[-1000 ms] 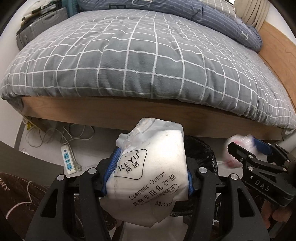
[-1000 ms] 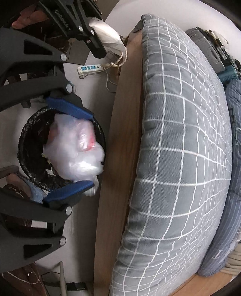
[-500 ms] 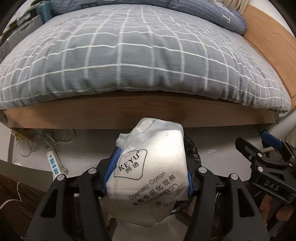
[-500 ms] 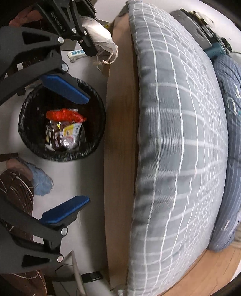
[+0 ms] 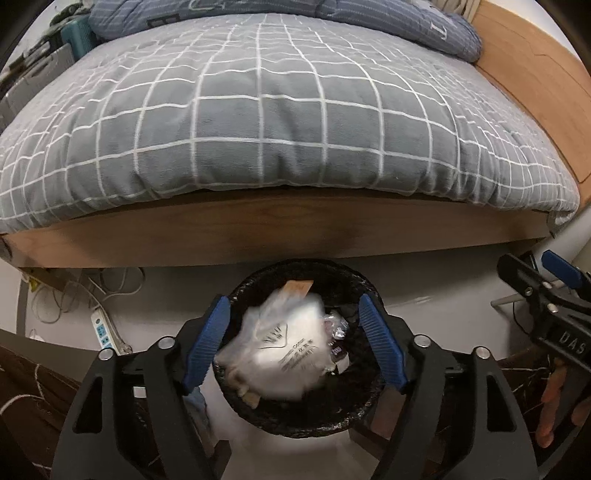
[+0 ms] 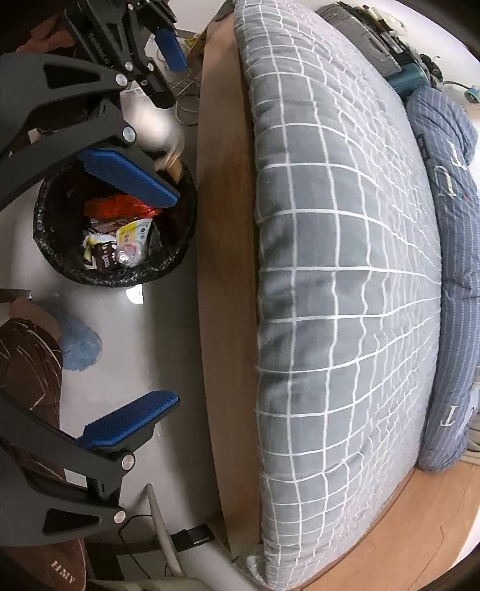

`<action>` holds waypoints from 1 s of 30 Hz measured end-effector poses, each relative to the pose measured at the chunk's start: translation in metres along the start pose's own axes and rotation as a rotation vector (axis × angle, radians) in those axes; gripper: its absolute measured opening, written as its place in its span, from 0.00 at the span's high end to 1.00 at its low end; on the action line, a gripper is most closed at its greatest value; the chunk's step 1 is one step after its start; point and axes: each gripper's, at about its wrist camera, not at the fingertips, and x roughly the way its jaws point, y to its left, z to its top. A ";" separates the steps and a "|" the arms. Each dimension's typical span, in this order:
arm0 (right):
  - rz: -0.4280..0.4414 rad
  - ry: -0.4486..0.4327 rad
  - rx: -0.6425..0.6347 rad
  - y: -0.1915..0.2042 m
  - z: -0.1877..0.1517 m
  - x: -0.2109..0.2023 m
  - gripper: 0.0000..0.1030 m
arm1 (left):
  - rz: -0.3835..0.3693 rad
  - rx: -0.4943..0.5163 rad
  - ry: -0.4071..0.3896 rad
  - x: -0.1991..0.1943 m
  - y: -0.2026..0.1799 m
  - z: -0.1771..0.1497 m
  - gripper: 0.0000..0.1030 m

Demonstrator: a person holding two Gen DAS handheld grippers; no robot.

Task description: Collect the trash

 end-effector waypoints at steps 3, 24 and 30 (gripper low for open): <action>0.022 -0.019 -0.004 0.004 0.004 -0.007 0.07 | 0.012 -0.020 -0.026 -0.009 0.007 0.003 0.16; 0.035 -0.232 -0.024 0.031 0.051 -0.141 0.07 | 0.062 -0.029 -0.260 -0.159 0.029 0.036 0.06; 0.033 -0.270 -0.037 0.035 0.045 -0.178 0.07 | 0.060 -0.022 -0.303 -0.196 0.027 0.028 0.06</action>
